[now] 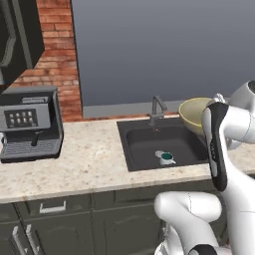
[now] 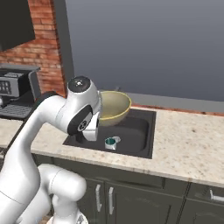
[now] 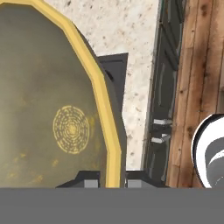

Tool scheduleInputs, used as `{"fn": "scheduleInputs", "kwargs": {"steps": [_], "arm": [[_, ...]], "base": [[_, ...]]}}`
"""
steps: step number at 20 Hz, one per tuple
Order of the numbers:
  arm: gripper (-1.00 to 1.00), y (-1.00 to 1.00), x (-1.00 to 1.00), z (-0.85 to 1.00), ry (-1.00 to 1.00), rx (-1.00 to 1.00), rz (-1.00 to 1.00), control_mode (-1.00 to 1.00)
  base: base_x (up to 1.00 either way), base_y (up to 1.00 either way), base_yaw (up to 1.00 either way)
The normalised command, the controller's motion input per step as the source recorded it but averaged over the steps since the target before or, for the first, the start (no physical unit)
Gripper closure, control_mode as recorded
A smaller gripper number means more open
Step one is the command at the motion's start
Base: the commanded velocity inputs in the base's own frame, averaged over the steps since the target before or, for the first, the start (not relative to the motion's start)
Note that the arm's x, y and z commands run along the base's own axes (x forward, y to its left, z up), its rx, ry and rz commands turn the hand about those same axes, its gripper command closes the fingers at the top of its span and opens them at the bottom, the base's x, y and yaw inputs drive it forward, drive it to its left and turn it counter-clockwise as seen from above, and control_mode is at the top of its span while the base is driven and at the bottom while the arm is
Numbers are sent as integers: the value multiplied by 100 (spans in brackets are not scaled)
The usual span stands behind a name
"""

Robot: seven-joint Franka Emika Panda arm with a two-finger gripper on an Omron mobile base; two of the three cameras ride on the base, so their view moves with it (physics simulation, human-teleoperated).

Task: Pick the mug and place it in the sink. Pick the bowl and place it in the open cabinet and then close the cabinet.

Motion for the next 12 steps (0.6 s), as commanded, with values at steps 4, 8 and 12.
{"fn": "scheduleInputs", "kwargs": {"steps": [4,8,12], "arm": [[100,0,0,0,0,0,0,100],[100,0,0,0,0,0,0,100],[100,0,0,0,0,0,0,100]], "base": [[-100,3,11],[-100,3,4],[-53,85,-1]]}}
